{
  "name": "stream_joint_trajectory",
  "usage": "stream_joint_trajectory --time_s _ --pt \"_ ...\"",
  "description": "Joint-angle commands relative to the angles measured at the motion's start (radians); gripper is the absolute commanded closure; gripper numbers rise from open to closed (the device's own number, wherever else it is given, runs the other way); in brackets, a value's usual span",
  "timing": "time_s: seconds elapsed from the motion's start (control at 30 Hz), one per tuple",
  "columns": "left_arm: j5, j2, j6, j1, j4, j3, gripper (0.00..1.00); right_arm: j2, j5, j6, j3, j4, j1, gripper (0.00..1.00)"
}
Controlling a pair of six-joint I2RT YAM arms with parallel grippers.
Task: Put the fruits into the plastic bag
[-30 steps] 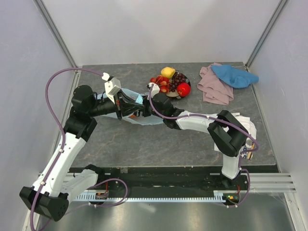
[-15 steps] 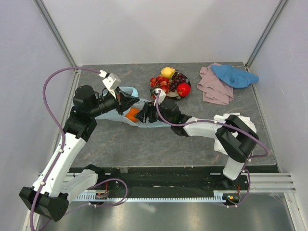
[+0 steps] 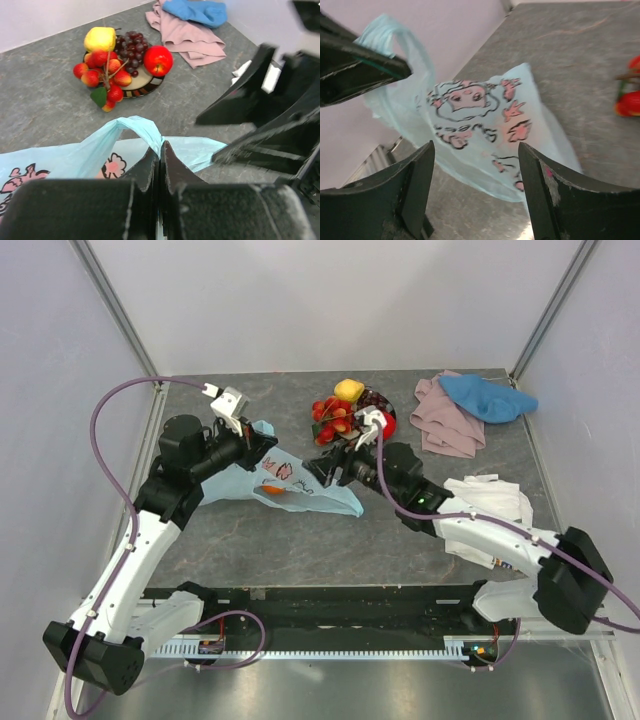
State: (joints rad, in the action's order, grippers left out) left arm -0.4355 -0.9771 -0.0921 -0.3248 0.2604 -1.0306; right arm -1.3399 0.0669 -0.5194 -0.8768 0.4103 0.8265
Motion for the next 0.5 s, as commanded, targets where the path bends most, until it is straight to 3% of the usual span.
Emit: stream_joint_trajectory --time_s 0.0,0.17,0.47 --pt "0.050 0.015 0.000 0.007 -0.001 -0.042 0.98 0.085 -0.118 0.065 0.018 -0.146 -0.094 0.24" --pt "0.057 0.012 0.002 0.007 0.002 -0.042 0.98 0.071 -0.160 -0.013 0.015 -0.263 -0.285 0.21" --pt "0.061 0.008 0.006 0.006 0.005 -0.042 0.98 -0.160 -0.182 0.002 -0.146 -0.357 -0.437 0.14"
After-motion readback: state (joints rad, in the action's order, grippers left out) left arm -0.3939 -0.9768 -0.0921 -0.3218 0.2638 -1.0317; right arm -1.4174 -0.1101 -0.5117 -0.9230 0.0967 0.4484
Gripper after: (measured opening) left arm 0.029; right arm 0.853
